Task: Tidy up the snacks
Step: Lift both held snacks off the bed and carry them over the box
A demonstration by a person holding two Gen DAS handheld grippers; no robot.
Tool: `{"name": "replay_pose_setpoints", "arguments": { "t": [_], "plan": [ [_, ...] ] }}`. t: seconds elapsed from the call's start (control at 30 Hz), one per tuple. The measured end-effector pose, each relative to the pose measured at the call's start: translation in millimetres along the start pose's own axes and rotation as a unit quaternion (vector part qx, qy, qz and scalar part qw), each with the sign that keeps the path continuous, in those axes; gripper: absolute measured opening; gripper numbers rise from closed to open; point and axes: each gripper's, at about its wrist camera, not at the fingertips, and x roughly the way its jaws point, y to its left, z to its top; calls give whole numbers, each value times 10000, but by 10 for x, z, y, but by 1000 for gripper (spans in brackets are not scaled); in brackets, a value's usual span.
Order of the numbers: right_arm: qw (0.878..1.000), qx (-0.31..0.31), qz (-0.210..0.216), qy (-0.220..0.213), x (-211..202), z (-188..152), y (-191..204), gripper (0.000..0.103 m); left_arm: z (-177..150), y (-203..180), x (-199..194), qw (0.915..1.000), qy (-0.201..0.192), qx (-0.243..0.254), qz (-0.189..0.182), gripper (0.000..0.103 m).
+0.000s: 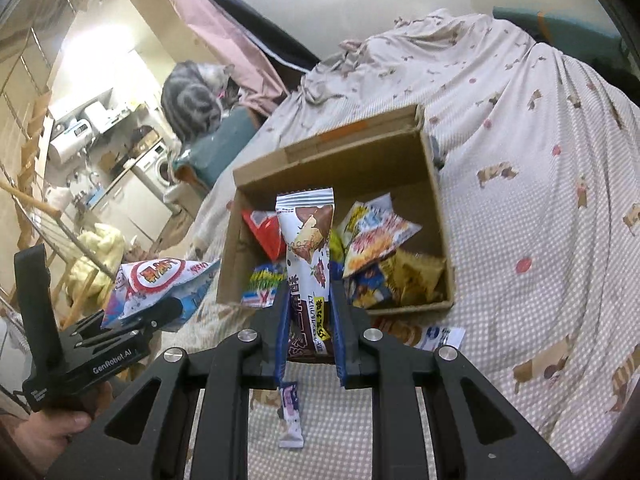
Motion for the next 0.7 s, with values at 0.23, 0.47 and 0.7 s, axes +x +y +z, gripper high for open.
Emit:
{"name": "replay_pose_setpoints", "arguments": {
  "t": [0.23,0.47,0.7],
  "plan": [
    [9987,509,-95,-3,-9,113,-288,19,234,7,77,9999,-140,-93,-26,52],
    [9980,587,-181,126,176,220,-399,19,370,-54,298,9999,-110,13,-72,52],
    [9978,399,-391,345,440,258,-417,19,528,-127,587,9998,-126,124,-106,52]
  ]
}}
